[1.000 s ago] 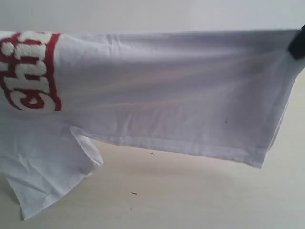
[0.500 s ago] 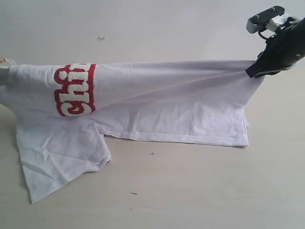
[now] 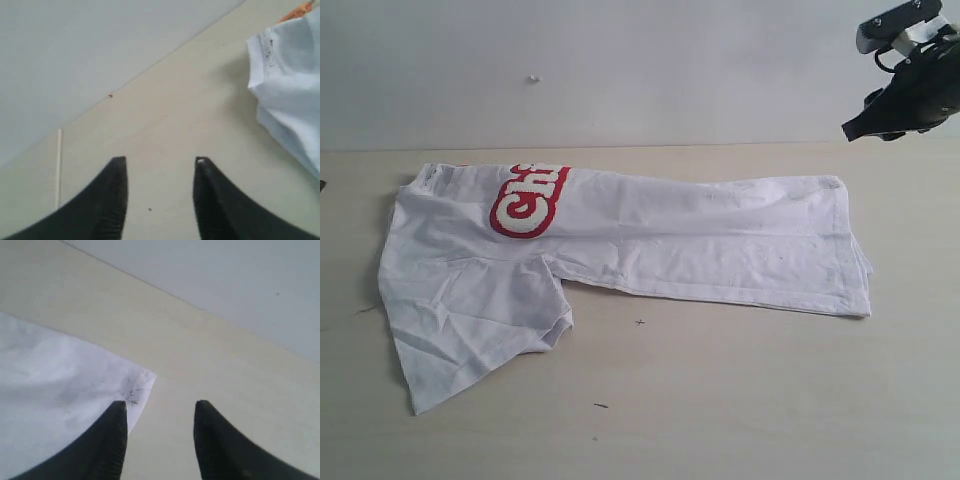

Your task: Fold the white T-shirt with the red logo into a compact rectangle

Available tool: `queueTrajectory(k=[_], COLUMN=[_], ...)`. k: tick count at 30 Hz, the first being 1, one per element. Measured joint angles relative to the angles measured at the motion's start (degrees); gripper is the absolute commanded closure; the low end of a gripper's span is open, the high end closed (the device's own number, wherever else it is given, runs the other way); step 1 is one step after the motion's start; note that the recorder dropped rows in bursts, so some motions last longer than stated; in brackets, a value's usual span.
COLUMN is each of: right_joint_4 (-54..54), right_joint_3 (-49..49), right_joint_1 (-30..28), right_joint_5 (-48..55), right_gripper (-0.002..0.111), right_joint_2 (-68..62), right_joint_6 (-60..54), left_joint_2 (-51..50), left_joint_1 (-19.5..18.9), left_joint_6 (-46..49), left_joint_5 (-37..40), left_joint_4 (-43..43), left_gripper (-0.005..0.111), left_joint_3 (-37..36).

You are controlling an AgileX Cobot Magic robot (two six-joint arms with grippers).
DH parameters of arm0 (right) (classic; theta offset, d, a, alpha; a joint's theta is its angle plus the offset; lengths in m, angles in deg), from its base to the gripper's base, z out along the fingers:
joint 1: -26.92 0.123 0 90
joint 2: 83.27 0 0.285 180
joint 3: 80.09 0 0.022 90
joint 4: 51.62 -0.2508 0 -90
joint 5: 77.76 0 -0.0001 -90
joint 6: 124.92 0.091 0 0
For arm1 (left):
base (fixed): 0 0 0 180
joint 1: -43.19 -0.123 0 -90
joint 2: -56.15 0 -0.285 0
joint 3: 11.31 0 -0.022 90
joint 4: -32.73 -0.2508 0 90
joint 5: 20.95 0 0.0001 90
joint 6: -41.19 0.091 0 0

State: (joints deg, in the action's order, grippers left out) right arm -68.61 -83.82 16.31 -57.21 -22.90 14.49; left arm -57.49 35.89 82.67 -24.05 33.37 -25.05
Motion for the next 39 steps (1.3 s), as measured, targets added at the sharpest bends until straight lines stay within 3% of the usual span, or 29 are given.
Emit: queueTrajectory(k=[2,5,15,21,27,39], right_joint_4=[-0.26,-0.79,-2.50,-2.50,-3.25,-3.79], right_joint_3=[0.00,0.00,0.29,6.14,8.29,8.66], right_joint_1=[0.00,0.00,0.00,0.78,2.62,4.15], right_joint_5=[1.10,4.48,22.62,18.02,12.99,12.69], right_gripper=[0.087,0.108,0.108,0.108,0.108,0.108], right_joint_2=[0.00,0.00,-2.43,-3.21,-5.52,-8.84], right_joint_6=[1.95,2.94,3.66,3.56,3.56,4.24], left_joint_2=[0.00,0.00,-2.19,-3.08,-5.41,-5.08], left_joint_1=[1.12,3.99,16.03,20.22,20.91,20.94], left_joint_6=[-2.64,-3.98,-3.23,7.45,9.28,8.47], left_joint_5=[2.70,7.48,25.55,30.02,28.88,24.31], left_joint_4=[0.00,0.00,2.94,15.93,19.03,20.83], left_gripper=[0.106,0.107,0.107,0.107,0.107,0.107], left_joint_3=[0.00,0.00,0.00,-2.97,-5.47,-10.82])
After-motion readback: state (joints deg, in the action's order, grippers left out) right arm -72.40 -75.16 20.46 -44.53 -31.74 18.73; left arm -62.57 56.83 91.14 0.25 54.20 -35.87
